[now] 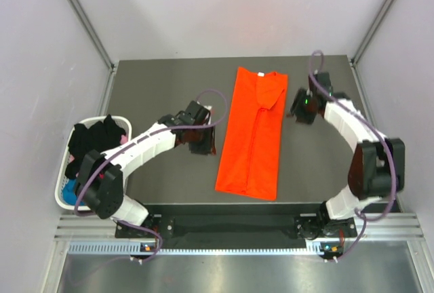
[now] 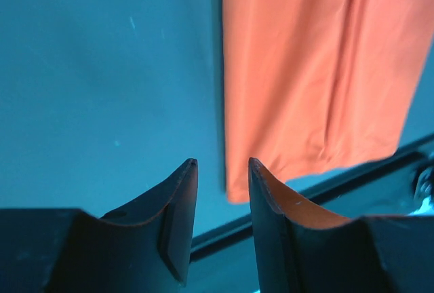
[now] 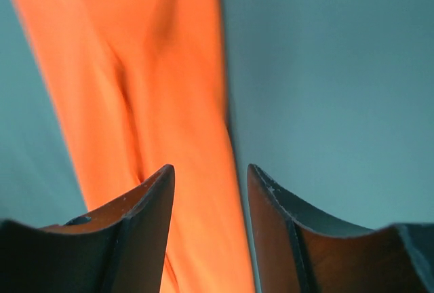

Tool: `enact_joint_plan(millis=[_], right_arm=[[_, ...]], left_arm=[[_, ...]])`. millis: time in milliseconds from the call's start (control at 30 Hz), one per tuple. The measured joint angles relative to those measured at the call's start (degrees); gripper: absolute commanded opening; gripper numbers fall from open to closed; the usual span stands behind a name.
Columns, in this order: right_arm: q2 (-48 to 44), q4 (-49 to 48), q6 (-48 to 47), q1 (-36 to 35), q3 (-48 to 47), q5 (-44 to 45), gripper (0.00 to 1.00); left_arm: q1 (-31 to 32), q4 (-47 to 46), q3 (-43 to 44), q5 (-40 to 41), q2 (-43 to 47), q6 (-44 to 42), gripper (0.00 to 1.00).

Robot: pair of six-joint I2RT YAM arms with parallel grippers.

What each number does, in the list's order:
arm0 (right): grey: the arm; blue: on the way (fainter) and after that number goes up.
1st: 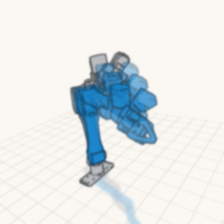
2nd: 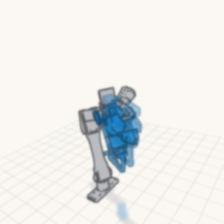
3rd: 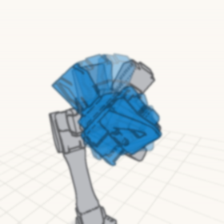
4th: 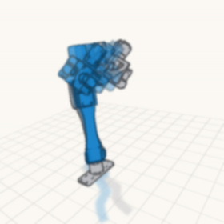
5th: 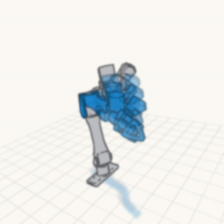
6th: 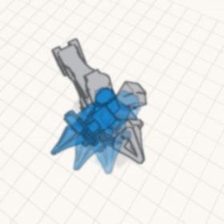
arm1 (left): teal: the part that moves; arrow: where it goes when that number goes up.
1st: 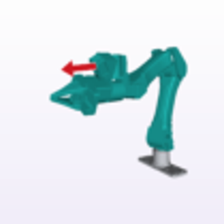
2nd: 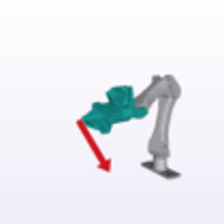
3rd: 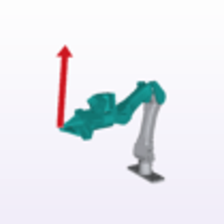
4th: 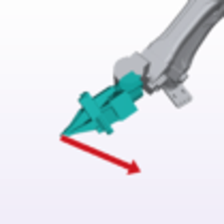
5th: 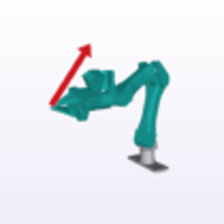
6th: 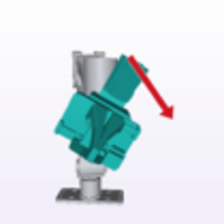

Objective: Fold and stack the t-shirts
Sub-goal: Fold the tshirt

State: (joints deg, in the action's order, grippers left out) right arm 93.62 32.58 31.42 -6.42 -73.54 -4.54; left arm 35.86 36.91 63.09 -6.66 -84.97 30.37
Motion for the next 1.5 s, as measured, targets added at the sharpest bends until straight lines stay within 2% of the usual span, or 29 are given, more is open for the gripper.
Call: enact_joint_plan(millis=[133, 233, 400, 700, 967, 1167, 1500], right_arm=[[-11.0, 3.1, 4.8, -5.2, 17.9, -1.2, 0.47], [-17.8, 4.0, 8.9, -10.7, 27.1, -1.9, 0.47], [-27.4, 3.6, 15.5, -18.5, 37.2, -3.1, 0.47], [-41.2, 2.6, 25.0, -23.6, 51.0, -3.5, 0.46], [-42.9, -1.3, 30.8, -28.4, 53.7, -4.3, 0.45], [-42.9, -2.0, 33.6, -31.2, 54.1, -3.3, 0.43], [-43.4, -2.6, 37.0, -35.3, 54.9, -0.9, 0.28]], left_arm=[[0.0, -0.7, -6.4, -4.7, 0.0, 0.2, 0.43], [0.0, -1.7, -10.5, -6.9, 0.1, 1.0, 0.44], [0.2, -4.7, -14.6, -10.3, 0.3, 2.6, 0.46], [1.8, -10.8, -18.7, -13.5, 0.9, 4.9, 0.44], [3.6, -12.5, -20.0, -13.3, 0.8, 6.6, 0.4], [5.5, -13.4, -21.3, -12.5, 0.7, 7.8, 0.4], [6.6, -13.5, -22.4, -10.9, 0.7, 9.1, 0.39]])
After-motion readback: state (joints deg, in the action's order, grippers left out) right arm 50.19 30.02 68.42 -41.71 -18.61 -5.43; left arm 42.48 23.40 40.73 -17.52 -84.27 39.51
